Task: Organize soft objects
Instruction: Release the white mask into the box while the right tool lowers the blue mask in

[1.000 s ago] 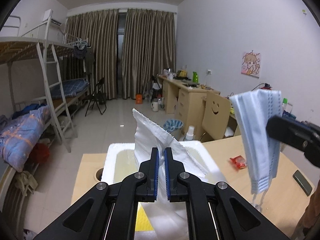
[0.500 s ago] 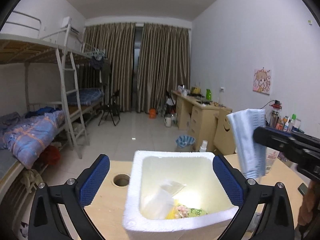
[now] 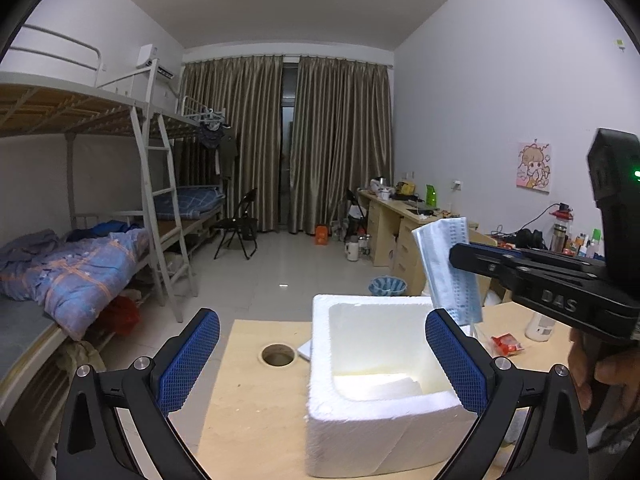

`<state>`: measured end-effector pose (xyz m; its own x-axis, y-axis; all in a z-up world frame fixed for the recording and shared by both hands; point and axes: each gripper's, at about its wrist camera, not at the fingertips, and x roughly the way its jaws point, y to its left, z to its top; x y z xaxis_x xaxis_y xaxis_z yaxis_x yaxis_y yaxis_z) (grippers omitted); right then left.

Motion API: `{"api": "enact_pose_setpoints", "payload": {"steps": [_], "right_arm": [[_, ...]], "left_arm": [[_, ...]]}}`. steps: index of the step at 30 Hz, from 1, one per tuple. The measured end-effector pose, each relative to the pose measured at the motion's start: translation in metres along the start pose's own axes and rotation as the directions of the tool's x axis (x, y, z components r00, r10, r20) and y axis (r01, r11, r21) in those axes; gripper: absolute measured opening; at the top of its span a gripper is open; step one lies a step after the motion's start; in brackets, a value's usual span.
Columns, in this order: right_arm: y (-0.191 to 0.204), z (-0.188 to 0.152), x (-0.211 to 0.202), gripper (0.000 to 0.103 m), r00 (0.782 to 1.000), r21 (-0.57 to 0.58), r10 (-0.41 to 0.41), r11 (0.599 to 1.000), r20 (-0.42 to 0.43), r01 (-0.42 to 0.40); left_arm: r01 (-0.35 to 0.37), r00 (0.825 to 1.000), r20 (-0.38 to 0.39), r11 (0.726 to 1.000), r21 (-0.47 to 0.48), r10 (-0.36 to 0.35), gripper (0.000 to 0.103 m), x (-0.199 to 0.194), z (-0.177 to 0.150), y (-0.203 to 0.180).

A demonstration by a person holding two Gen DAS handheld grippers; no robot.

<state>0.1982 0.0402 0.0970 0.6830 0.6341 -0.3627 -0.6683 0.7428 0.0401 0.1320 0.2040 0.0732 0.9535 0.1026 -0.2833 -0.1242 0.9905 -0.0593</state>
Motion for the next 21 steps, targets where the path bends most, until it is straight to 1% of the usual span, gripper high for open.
{"api": "enact_pose_setpoints", "payload": {"steps": [5,8,13,21], "right_arm": [[-0.007,-0.003,0.018,0.016,0.999,0.017,0.003,1.000,-0.037,-0.002],[-0.009,-0.008,0.029,0.016,0.998,0.034,0.016,0.999,-0.066,-0.013],[-0.005,-0.012,0.041,0.016,0.995,0.032,0.018,0.999,-0.097,-0.015],[-0.001,-0.019,0.055,0.017,0.989,0.017,0.000,1.000,-0.145,0.002]], "left_arm": [[-0.017,1.000,-0.011,1.000,-0.001,0.017,0.103,0.003,-0.005,0.011],[-0.024,1.000,-0.021,1.000,-0.019,0.024,0.103,0.007,-0.009,0.018],[-0.036,0.999,-0.036,0.999,-0.034,0.035,0.103,0.010,-0.017,0.028],[-0.039,0.998,-0.045,0.997,-0.061,0.037,0.103,0.014,-0.024,0.038]]}}
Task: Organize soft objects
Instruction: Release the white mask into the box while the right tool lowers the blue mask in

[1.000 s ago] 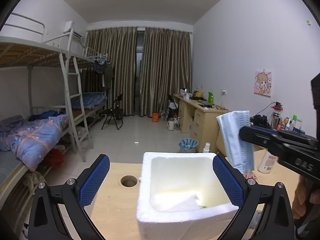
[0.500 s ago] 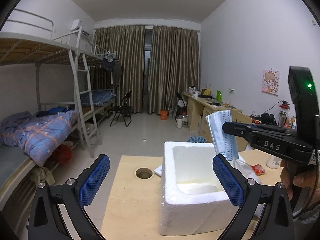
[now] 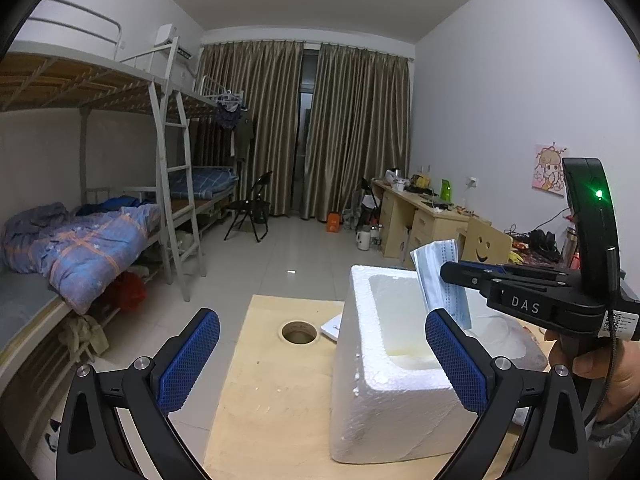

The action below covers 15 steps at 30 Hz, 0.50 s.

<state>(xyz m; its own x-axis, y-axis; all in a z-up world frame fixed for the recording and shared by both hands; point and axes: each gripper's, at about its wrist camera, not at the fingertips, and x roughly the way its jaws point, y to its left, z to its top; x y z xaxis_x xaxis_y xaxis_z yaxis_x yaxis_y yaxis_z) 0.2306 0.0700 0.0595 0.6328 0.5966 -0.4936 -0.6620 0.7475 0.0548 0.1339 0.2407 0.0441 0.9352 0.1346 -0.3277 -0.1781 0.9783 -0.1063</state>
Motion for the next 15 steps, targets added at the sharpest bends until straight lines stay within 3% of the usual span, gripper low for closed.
{"api": "enact_pose_setpoints", "payload": {"steps": [4,6,10,14,15], "right_arm": [[0.003,-0.003,0.003,0.022,1.000,-0.002,0.003,1.000,-0.017,-0.003],[0.004,-0.003,0.004,0.030,1.000,-0.001,-0.003,1.000,-0.018,0.003],[0.008,-0.003,0.003,0.034,1.000,-0.004,-0.002,1.000,-0.020,0.002],[0.010,-0.002,-0.002,0.051,1.000,-0.004,-0.014,1.000,-0.012,0.014],[0.010,-0.002,-0.003,0.052,1.000,-0.003,-0.015,1.000,-0.009,0.015]], "left_arm": [[0.000,1.000,-0.005,1.000,-0.010,0.000,0.103,0.000,-0.003,0.005],[-0.001,1.000,-0.005,1.000,-0.010,0.001,0.103,0.000,-0.003,0.005],[-0.002,1.000,-0.006,1.000,-0.015,0.002,0.103,-0.004,-0.005,0.007],[-0.008,1.000,-0.004,1.000,-0.022,0.008,0.103,-0.008,-0.007,0.010],[-0.009,1.000,-0.002,1.000,-0.023,0.009,0.103,-0.009,-0.006,0.010]]}}
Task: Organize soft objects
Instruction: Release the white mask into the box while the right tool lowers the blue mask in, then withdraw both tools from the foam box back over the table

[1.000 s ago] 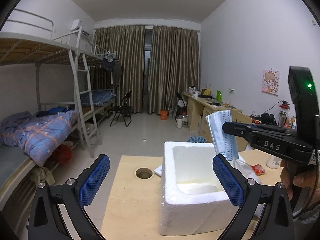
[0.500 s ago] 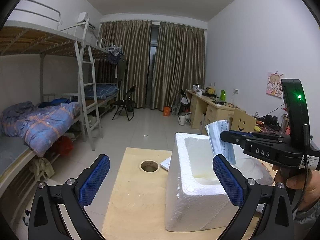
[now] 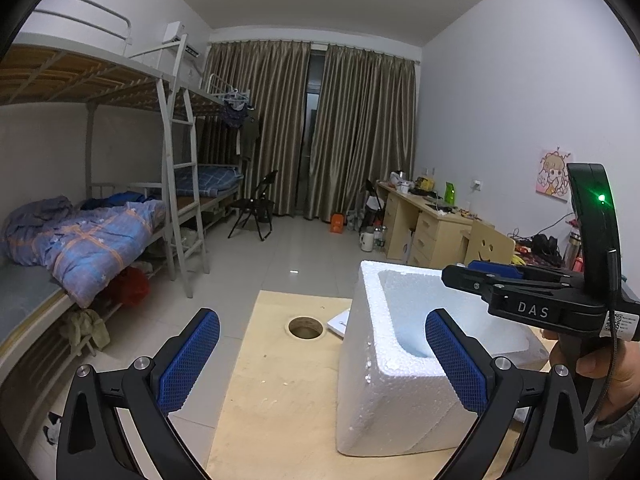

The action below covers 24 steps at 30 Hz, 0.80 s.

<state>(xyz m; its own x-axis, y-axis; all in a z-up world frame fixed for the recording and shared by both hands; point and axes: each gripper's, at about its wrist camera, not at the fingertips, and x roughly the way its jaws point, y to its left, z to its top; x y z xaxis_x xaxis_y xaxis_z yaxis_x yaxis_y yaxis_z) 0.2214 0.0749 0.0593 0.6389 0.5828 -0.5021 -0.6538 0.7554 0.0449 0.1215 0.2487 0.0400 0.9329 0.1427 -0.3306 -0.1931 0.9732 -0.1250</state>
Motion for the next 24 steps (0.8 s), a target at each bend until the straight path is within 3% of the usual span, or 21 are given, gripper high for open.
{"api": "enact_pose_setpoints", "payload": {"steps": [4,10,13,15,17,24], "right_arm": [[-0.001,0.000,-0.003,0.052,1.000,0.007,0.000,1.000,-0.003,0.000],[-0.003,0.000,-0.018,0.061,1.000,0.012,-0.008,1.000,0.020,0.008],[-0.006,0.001,-0.035,0.075,0.998,0.020,-0.036,0.999,0.045,0.035],[-0.008,0.001,-0.052,0.092,0.996,0.028,-0.053,0.998,0.073,0.051],[-0.008,-0.002,-0.068,0.099,0.993,0.026,-0.069,0.997,0.097,0.067],[-0.010,-0.013,-0.117,0.102,0.984,0.040,-0.092,0.995,0.152,0.087]], "left_arm": [[-0.003,1.000,0.006,1.000,-0.002,0.003,0.103,-0.002,0.000,0.000],[-0.001,1.000,0.013,1.000,0.003,0.001,0.103,-0.010,0.001,-0.004],[0.005,1.000,0.020,1.000,0.002,-0.005,0.103,-0.018,0.002,-0.008],[0.008,1.000,0.027,1.000,0.008,-0.008,0.103,-0.025,0.002,-0.013],[0.012,0.999,0.038,1.000,0.015,-0.013,0.103,-0.033,0.002,-0.020],[0.025,0.997,0.065,0.998,0.050,-0.028,0.103,-0.065,0.004,-0.051]]}}
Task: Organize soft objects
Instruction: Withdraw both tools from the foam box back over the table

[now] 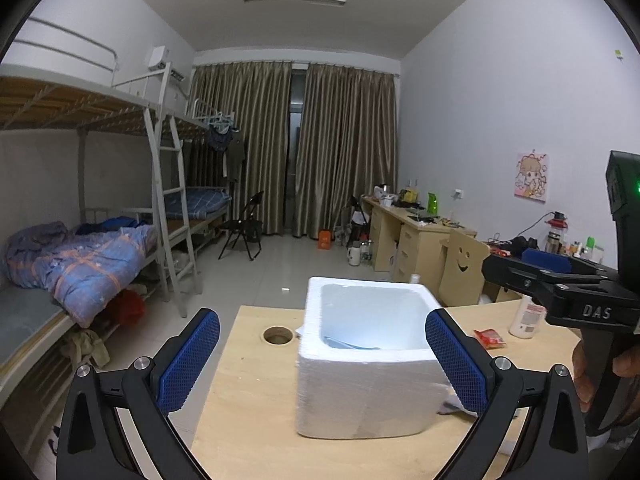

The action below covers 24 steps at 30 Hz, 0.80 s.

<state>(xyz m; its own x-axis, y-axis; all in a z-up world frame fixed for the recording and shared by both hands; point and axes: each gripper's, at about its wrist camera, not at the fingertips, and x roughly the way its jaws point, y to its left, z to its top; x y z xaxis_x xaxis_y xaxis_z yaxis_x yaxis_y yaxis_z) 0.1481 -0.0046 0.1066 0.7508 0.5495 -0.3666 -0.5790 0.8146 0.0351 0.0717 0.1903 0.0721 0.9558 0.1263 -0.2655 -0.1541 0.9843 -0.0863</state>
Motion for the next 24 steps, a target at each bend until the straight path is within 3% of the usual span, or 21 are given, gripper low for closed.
{"api": "enact_pose_setpoints", "payload": {"steps": [13,24], "right_arm": [[-0.003,-0.016,-0.090,0.103,0.994,-0.029,-0.019,0.999,0.112,0.023],[-0.010,-0.051,-0.133,0.103,0.985,-0.022,-0.084,0.996,0.152,0.089]], "left_arm": [[0.037,0.997,0.064,0.998,0.060,-0.041,0.103,-0.066,0.004,-0.059],[0.115,0.989,0.082,0.990,0.083,-0.122,0.103,-0.104,-0.013,-0.095]]}}
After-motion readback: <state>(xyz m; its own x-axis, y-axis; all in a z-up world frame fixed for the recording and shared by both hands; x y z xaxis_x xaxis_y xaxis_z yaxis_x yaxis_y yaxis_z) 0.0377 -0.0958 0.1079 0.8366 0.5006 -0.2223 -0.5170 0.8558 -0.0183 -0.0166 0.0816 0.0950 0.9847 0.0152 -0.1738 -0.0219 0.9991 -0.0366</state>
